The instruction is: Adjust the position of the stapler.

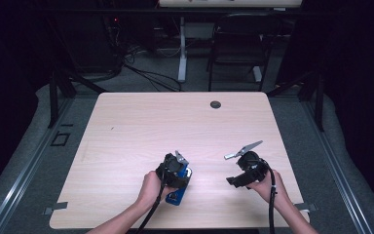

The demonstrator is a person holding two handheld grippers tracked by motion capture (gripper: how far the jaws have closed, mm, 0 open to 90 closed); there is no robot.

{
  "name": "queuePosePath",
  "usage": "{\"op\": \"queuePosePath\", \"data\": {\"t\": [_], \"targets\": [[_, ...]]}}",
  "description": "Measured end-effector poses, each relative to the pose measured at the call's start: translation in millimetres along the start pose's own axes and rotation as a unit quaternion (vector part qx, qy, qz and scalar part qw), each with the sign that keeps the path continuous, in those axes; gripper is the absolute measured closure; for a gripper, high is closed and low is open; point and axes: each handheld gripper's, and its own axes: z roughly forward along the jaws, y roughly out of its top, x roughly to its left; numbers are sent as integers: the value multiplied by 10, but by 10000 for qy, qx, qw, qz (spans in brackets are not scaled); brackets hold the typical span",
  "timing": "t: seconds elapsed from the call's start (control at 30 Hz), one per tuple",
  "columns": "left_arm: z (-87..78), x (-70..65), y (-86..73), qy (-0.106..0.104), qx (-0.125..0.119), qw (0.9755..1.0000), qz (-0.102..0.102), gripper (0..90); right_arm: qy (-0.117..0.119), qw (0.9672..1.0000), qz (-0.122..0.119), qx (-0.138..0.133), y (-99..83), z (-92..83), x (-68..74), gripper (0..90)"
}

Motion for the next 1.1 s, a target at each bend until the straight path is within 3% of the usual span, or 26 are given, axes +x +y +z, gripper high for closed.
{"op": "queuePosePath", "data": {"t": [0.27,0.67,0.73,0.77,0.8,0.9,0.97,1.07,1.1], "targets": [[1,38,11,-201,7,9997,119,490,-11,10000,-37,-5,3,3,7,252],[30,36,94,-481,111,9960,751,535,-3,10000,-55,15,2,12,-2,255],[35,44,106,-625,108,9933,965,543,-19,9999,-102,64,3,9,-4,255],[39,44,113,-627,128,9931,985,547,17,10000,11,-68,-5,29,12,256],[39,42,119,-626,146,9925,1036,546,6,9999,-95,74,7,10,0,257],[46,52,130,-750,132,9894,1238,554,19,9999,-93,81,9,21,4,258],[56,71,133,-1014,60,9847,1419,558,26,10000,-65,62,6,34,6,258],[68,70,143,-1106,28,9811,1588,567,-11,9998,-135,120,10,33,2,262],[72,76,144,-1225,2,9786,1654,571,-6,9998,-146,127,12,32,2,262]]}}
